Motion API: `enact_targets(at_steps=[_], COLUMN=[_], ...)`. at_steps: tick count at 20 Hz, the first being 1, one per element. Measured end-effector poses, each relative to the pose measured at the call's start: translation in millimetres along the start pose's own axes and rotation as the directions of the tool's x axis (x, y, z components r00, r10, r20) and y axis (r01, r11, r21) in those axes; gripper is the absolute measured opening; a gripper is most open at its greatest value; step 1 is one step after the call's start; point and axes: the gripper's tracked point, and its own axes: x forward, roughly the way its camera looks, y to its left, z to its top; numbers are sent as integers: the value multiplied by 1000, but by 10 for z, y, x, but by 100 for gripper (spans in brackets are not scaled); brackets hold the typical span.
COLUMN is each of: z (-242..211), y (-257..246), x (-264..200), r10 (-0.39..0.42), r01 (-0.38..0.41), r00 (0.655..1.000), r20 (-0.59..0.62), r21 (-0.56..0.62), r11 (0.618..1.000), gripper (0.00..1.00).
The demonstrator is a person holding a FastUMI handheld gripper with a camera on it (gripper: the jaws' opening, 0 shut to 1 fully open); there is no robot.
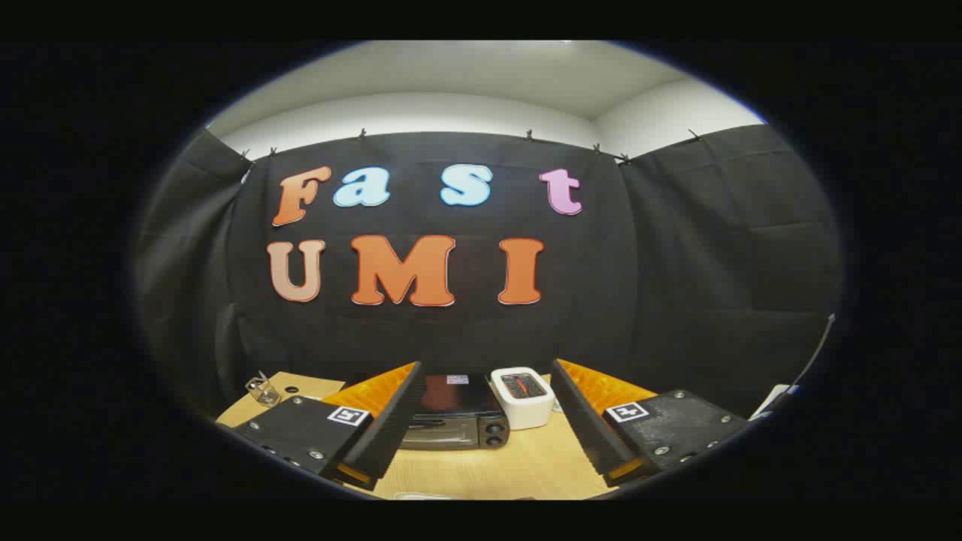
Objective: Open the toaster oven, put the food inside, and close the toaster oven door.
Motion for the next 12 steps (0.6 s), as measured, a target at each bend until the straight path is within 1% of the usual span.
enact_targets(at_steps=[6, 12], z=[38, 108], y=[168, 247], x=[68, 65], r10=[-2, -12], r01=[2, 12], r00=[1000, 1000], r20=[-3, 12], r21=[15, 1], r11=[1000, 1000], gripper=[98, 98])
